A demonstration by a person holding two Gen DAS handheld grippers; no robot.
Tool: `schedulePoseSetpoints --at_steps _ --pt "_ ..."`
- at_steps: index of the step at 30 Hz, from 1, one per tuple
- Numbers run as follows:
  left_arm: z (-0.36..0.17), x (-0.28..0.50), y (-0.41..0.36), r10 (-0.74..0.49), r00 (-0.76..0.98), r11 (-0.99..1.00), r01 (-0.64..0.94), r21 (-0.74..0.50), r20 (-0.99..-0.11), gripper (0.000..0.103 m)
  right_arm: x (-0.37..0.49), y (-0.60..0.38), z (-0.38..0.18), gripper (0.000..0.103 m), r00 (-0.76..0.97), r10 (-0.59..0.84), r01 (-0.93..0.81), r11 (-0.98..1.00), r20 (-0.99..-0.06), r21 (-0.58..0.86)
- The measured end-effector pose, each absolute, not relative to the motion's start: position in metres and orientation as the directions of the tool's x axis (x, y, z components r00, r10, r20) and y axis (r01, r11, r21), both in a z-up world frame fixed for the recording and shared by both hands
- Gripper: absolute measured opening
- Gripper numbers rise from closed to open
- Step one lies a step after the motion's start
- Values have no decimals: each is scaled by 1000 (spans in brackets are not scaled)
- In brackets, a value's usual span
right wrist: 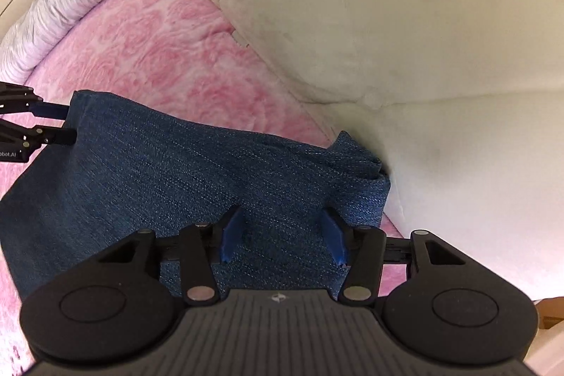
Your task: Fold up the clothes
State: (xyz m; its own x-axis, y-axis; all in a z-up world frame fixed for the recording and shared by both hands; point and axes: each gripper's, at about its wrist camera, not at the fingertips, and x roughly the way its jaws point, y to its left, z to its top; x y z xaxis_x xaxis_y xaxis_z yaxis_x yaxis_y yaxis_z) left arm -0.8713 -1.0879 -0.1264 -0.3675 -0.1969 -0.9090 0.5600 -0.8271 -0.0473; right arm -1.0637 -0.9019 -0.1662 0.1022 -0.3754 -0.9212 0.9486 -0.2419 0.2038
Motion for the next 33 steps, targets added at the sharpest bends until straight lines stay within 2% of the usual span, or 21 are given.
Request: schedulePoseSetpoints --at_steps 2,5,7,15,21,23,27,30,33 --pt "-117 -871 -1087 -196 -364 -836 547 -38 -911 41 -1062 -900 -151 53 96 -382 952 -235 -919 197" --pt "-95 -871 -1080 -228 -389 -851 525 -12 -893 34 -1064 -892 -124 53 62 -461 947 -253 -885 198" --pt "-84 -874 -1081 -245 -419 -845 535 -20 -874 34 -1068 -891 -114 53 30 -496 946 -265 -868 184" --pt "-119 -897 -1096 -233 -391 -823 567 -33 -890 42 -1082 -908 -165 53 62 -426 939 -283 -903 198" --pt "-105 -891 -1092 -222 -381 -836 548 -26 -898 42 -1076 -905 -145 54 54 -450 938 -284 -891 200" --pt "-94 -882 -1084 -231 -382 -842 539 -13 -895 35 -1070 -898 -135 54 58 -468 938 -278 -882 209" --pt "-78 -856 -1055 -204 -403 -857 515 -36 -892 35 -1041 -868 -116 54 104 -490 937 -243 -865 250" --pt "-88 -845 -1030 -178 -377 -871 490 -33 -909 35 -1012 -848 -118 54 134 -473 941 -214 -871 261" --pt "-115 -842 -1012 -194 -333 -888 460 20 -923 37 -989 -832 -131 54 143 -442 946 -201 -886 253"
